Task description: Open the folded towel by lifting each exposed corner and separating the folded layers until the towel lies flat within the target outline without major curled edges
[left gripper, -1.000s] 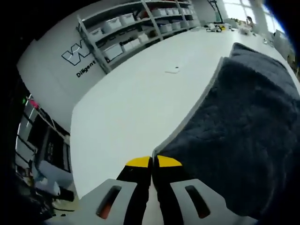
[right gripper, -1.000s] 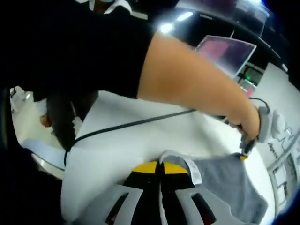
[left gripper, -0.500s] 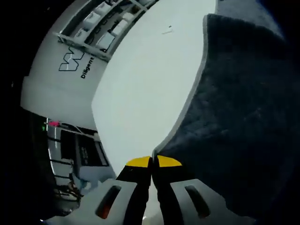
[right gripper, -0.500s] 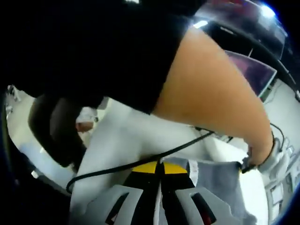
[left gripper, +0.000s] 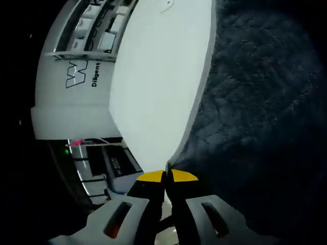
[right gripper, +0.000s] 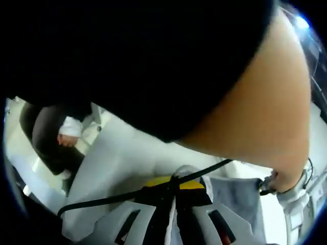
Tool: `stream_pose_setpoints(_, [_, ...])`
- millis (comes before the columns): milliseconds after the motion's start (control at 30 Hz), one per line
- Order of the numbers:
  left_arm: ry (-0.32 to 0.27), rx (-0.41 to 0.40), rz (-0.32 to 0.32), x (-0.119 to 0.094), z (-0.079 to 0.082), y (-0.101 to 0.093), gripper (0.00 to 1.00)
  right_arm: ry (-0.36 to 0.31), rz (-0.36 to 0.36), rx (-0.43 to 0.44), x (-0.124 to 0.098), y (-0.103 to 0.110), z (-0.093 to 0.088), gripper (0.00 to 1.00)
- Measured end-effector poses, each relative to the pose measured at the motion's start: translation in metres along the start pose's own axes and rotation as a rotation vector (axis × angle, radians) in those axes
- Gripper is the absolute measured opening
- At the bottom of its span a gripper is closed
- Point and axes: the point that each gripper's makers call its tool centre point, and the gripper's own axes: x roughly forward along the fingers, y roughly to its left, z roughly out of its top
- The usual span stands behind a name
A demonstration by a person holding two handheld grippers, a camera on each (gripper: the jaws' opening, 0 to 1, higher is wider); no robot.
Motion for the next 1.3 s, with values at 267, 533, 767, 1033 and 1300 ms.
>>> stream_pose_setpoints(267, [-0.104,-0.159,-0.077,-0.009,0.016,-0.004,0.17,-0.031,0.058,0.024,-0.039,0.004,-0.008,0.2])
stream_pose_setpoints(533, [-0.205,-0.306,-0.079,-0.036,0.027,0.02,0.38,-0.084,-0.223,0.254,-0.179,-0.103,-0.063,0.41])
stream_pose_setpoints(767, [-0.456,-0.614,-0.167,-0.091,0.052,0.026,0.7,-0.021,-0.553,0.283,-0.312,-0.192,-0.132,0.51])
stream_pose_setpoints(1033, [-0.75,-0.843,-0.202,-0.193,0.063,0.019,1.0,-0.09,-0.711,0.417,-0.402,-0.224,-0.171,0.99])
stream_pose_setpoints(1300, [-0.84,-0.914,-0.216,-0.236,0.029,-0.025,1.0,-0.143,-0.852,0.544,-0.486,-0.216,-0.218,1.0])
